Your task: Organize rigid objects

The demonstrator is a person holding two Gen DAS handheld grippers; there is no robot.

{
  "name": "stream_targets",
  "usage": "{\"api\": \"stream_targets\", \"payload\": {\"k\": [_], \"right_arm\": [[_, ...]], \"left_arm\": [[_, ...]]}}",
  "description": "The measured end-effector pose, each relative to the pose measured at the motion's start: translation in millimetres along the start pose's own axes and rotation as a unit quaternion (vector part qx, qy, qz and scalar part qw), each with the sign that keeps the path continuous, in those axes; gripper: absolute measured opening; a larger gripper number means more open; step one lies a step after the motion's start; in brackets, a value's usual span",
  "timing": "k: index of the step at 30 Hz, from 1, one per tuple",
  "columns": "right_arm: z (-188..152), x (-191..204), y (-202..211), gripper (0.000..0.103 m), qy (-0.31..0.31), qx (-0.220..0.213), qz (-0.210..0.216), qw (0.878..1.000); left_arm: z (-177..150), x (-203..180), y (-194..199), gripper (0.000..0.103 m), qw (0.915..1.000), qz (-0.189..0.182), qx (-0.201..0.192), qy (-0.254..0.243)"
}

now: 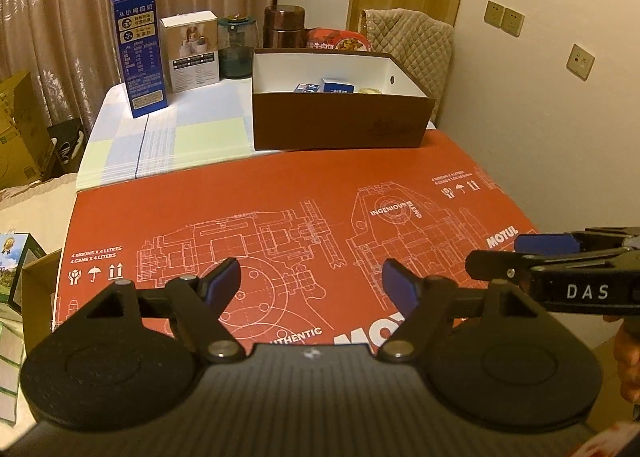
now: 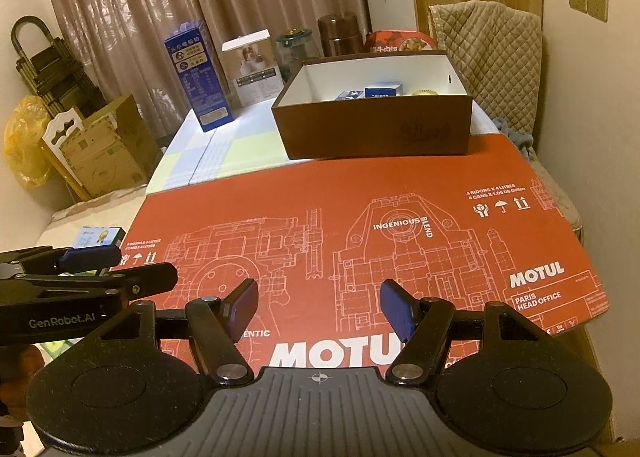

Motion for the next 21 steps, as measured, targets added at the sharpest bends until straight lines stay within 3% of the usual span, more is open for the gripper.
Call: {"api": "stream_targets", "payload": {"k": [21], "right_arm": [[-2.1,-2.2,2.4,0.065,-0.001,0.001,0.002,1.000]], "left_arm": [[1.1,-0.1,1.2,0.075,1.0000,0.003,-0.004,-0.002]]}}
Point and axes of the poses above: each gripper's, at about its wrist camera, not at the fingertips, and y roughly against the way its jaws point, x to its left, z to its top, the point moved 1 cm from there along -y, roughly the way its jaws point, and after that the axes turned 2 degrees about -z, right-handed, at the moved point
